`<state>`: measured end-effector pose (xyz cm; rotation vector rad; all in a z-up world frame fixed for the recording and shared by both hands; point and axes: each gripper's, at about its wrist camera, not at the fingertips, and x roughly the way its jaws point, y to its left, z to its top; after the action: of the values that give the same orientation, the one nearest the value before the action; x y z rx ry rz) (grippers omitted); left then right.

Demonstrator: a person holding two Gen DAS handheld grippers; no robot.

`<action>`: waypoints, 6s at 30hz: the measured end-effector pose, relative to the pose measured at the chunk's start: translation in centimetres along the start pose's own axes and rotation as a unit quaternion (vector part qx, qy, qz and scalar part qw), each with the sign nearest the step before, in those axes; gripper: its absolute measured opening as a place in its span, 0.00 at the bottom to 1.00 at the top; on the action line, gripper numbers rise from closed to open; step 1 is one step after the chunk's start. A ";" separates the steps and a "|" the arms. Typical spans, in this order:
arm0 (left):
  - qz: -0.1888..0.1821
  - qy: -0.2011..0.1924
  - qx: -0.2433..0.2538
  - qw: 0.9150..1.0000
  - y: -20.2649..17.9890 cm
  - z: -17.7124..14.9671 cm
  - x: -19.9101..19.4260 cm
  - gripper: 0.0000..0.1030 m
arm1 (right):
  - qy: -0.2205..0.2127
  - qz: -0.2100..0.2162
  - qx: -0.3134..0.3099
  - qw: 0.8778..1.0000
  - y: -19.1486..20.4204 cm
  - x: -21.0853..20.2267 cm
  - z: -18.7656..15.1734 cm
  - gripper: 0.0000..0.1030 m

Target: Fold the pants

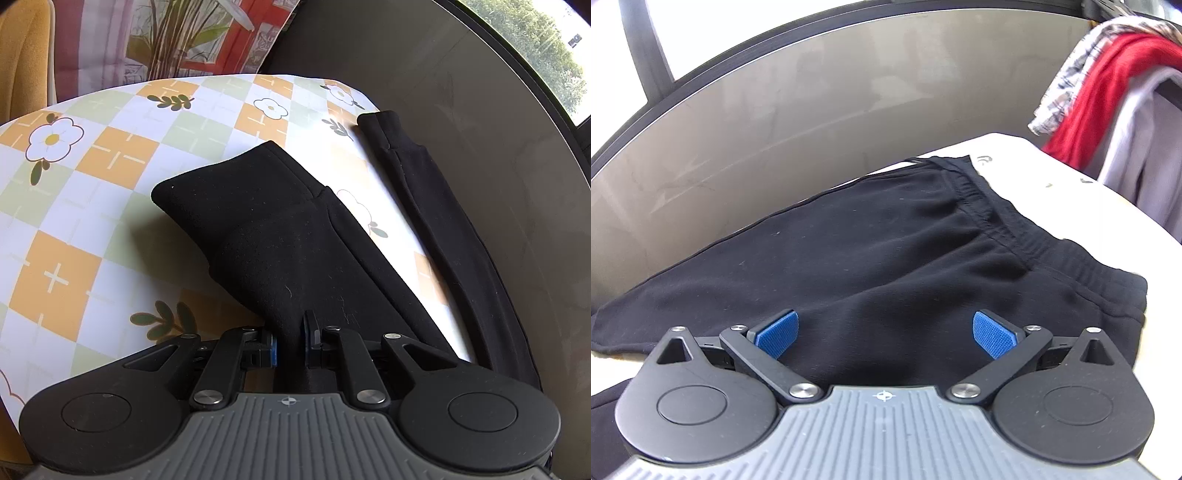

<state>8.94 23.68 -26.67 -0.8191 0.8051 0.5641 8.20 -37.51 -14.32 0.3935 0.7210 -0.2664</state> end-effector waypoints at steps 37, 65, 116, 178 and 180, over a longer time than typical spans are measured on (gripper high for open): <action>0.054 0.014 0.036 0.998 -2.4 -1.0 -0.4 0.13 | -0.033 0.036 0.132 0.990 -8.4 -0.3 -4.1 0.96; -0.033 -0.041 0.010 0.999 -3.0 -0.5 -4.3 0.08 | -0.034 0.050 0.167 0.984 -8.1 -4.3 -0.8 0.19; -0.224 -0.187 0.138 0.946 -11.3 2.5 -18.1 0.08 | -0.100 -0.002 0.203 0.974 -8.9 -18.1 1.4 0.09; -0.158 0.008 0.194 0.968 -10.9 3.5 -0.2 0.63 | 0.014 -0.019 0.091 0.996 -1.1 -1.5 -0.4 0.70; -0.156 0.023 0.203 0.966 -10.6 2.4 0.3 0.59 | 0.028 -0.018 0.089 0.995 -1.0 -1.5 -1.3 0.70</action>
<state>17.59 19.64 -21.44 -0.5635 0.7806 0.0917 6.00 -37.69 -14.43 0.5603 0.7617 -0.3559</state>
